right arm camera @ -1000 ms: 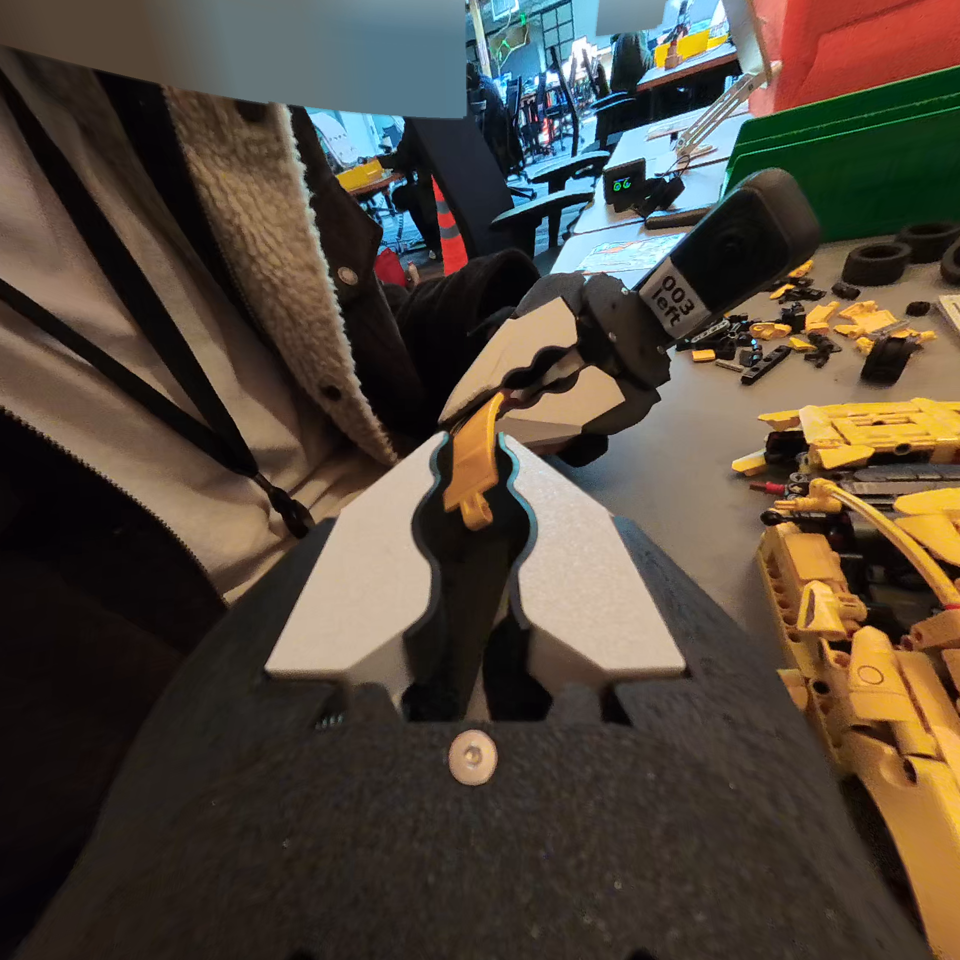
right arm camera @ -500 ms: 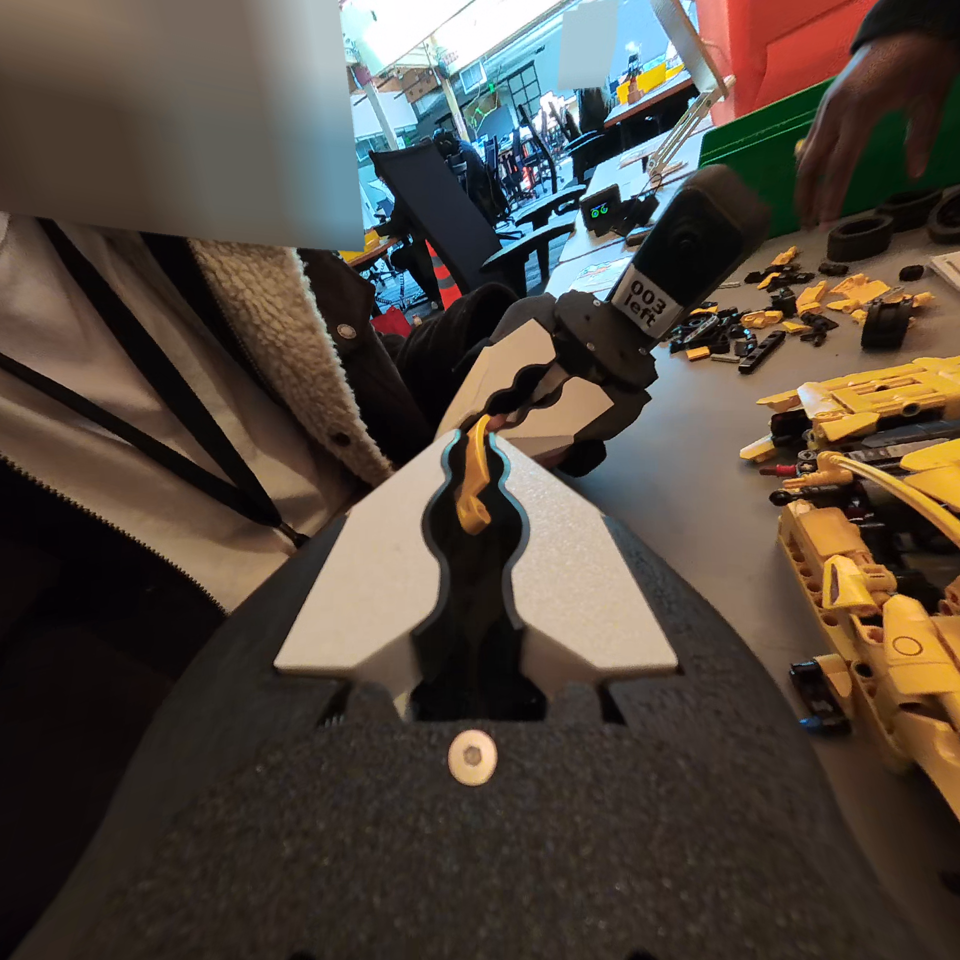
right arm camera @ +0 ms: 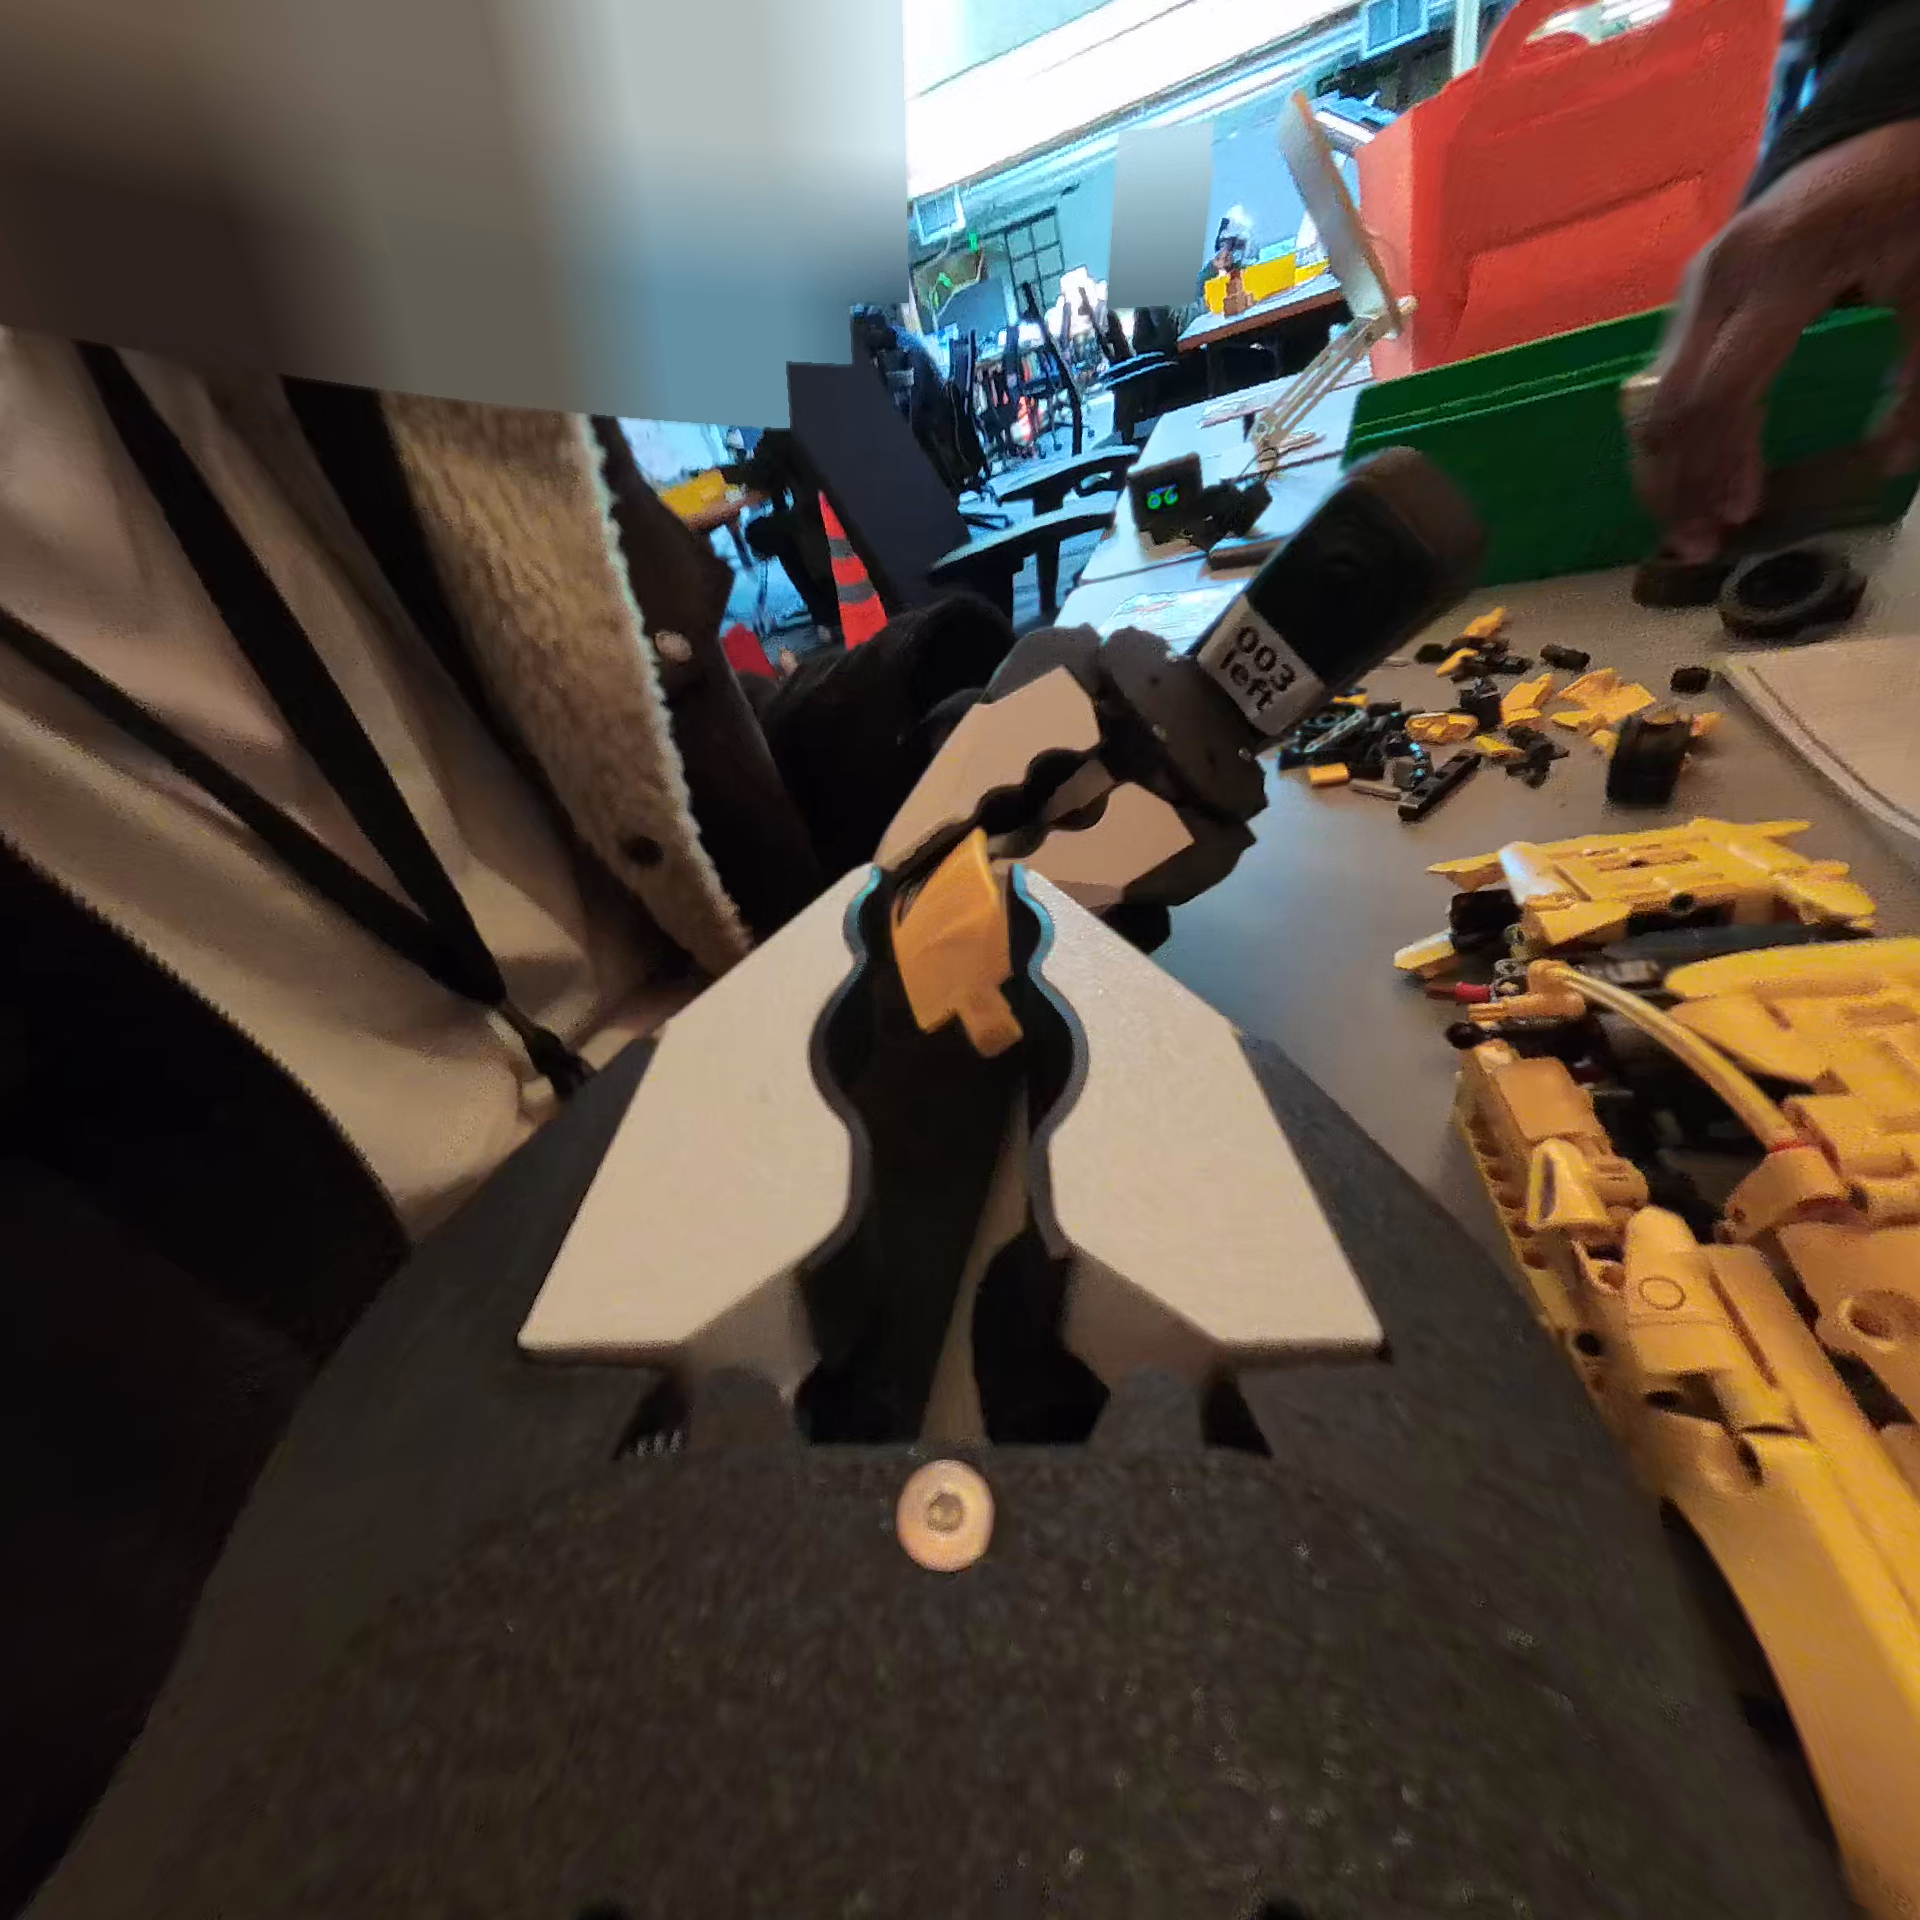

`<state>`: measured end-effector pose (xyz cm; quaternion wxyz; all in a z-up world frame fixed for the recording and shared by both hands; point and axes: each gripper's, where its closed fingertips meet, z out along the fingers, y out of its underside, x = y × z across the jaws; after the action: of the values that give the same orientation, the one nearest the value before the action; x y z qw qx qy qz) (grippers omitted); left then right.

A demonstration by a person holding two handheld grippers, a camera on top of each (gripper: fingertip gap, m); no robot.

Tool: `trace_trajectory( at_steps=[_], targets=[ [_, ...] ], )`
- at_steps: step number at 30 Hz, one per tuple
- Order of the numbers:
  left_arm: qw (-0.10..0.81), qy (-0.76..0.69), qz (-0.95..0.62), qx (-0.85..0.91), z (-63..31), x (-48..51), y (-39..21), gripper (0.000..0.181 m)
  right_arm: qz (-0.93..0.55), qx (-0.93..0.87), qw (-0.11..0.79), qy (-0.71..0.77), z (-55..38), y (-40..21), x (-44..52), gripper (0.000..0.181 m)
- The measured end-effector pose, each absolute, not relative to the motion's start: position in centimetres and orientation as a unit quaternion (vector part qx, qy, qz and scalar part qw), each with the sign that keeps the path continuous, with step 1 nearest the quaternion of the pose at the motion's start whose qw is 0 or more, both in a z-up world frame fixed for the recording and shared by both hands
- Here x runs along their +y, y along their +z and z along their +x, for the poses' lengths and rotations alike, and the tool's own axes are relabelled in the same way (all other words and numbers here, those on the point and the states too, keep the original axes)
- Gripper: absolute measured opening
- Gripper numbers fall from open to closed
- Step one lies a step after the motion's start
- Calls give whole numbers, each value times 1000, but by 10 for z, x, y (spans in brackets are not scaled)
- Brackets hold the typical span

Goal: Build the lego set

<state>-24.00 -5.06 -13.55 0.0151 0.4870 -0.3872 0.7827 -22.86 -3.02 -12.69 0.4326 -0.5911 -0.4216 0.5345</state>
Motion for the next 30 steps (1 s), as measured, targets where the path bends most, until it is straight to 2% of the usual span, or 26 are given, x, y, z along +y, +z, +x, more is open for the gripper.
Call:
trace_trajectory(
  at_steps=[4,8,27,30],
  targets=[
    [20,777,488,-396,-240,-54,-137,4,-598,-444,431,509,-230,-132,-31,12],
    [25,776,488,-399,-239,-56,-138,4,-600,-459,428,496,-232,-137,-33,15],
    [29,762,492,-421,-237,-63,-143,4,-647,-440,417,462,-233,-151,-22,0],
    [24,778,489,-394,-240,-54,-138,4,-634,-407,464,466,-219,-137,-10,0]
  ],
)
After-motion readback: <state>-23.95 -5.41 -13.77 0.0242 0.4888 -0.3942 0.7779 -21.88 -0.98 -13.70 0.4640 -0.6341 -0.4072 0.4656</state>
